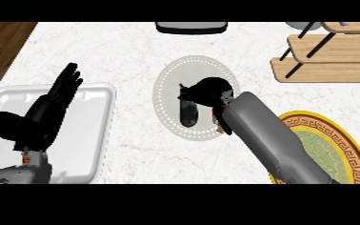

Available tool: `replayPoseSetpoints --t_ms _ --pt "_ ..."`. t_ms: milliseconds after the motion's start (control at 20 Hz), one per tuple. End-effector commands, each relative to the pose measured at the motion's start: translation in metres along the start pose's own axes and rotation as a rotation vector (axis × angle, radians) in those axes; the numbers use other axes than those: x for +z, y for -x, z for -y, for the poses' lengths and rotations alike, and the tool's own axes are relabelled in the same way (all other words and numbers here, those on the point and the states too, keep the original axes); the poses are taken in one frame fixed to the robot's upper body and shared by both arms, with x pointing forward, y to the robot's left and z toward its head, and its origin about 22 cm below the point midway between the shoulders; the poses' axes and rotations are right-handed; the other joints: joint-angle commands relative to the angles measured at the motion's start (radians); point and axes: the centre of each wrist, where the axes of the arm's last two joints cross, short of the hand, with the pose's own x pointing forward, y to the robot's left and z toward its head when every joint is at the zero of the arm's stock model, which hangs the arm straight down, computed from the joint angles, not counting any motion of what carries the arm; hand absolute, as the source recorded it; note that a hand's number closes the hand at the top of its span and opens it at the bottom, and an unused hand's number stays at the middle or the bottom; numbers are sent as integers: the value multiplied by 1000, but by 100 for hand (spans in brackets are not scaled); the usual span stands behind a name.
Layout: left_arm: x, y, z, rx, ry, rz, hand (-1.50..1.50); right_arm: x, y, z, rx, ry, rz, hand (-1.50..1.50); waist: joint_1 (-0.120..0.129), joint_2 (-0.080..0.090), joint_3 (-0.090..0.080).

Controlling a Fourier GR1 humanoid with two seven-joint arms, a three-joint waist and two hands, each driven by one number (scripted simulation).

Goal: Pick the cupcake from the placemat and place it in the tiered shelf

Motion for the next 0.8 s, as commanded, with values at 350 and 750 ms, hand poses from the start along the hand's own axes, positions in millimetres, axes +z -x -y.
replayPoseSetpoints --t_ms 350,750 --pt "-5 0 12 7 14 14 0 -19 19 -29 30 51 -27 150 2 3 0" --pt "1 0 13 1 9 7 0 -13 39 -17 92 270 41 150 2 2 0"
